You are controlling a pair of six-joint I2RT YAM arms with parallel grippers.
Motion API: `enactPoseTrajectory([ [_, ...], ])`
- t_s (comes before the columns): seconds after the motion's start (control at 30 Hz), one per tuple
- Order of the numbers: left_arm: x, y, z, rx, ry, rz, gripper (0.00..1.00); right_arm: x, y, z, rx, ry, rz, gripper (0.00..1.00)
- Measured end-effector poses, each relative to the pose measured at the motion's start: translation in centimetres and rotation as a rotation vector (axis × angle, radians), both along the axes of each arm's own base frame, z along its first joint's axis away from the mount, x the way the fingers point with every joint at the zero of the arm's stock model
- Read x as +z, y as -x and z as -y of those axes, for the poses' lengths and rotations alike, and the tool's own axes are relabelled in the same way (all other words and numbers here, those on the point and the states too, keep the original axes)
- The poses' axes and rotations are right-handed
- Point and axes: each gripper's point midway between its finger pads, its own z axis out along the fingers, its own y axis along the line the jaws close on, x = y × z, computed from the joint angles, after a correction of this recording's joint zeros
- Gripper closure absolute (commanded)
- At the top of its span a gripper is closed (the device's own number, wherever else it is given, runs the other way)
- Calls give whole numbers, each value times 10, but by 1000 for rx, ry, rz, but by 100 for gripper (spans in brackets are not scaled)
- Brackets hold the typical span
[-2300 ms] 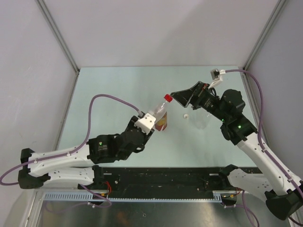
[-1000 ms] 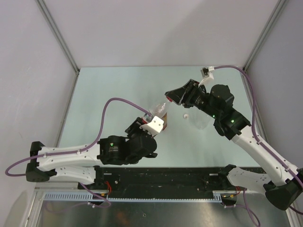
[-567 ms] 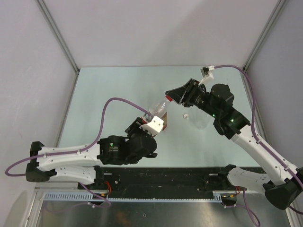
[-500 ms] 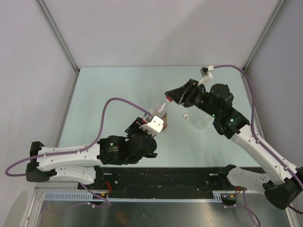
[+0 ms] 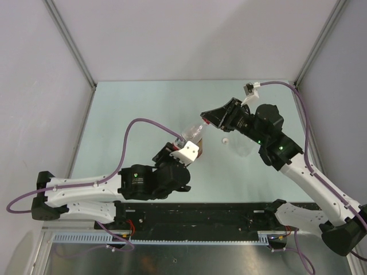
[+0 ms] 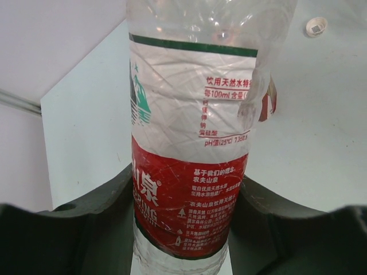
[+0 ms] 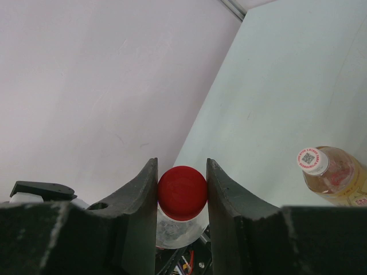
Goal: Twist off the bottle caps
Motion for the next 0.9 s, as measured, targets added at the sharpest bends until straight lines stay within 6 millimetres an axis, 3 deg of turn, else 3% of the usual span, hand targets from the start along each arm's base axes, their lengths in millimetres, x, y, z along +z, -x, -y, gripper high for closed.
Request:
enactPoseTrajectory([
  [0.1,0,1,2,-6,5,-1,80,0,3,5,-12,-8,12,100],
  [0.33,-2,4,6,-24,18,-17,99,0,6,9,-23,-13,38,100],
  [0.63,0,12,16,-117,136,-95,100,10,16,8,32,-12,124,100],
  [0.9,5,26,30,-322,308,-192,100,27,33,10,127,-10,246,100],
])
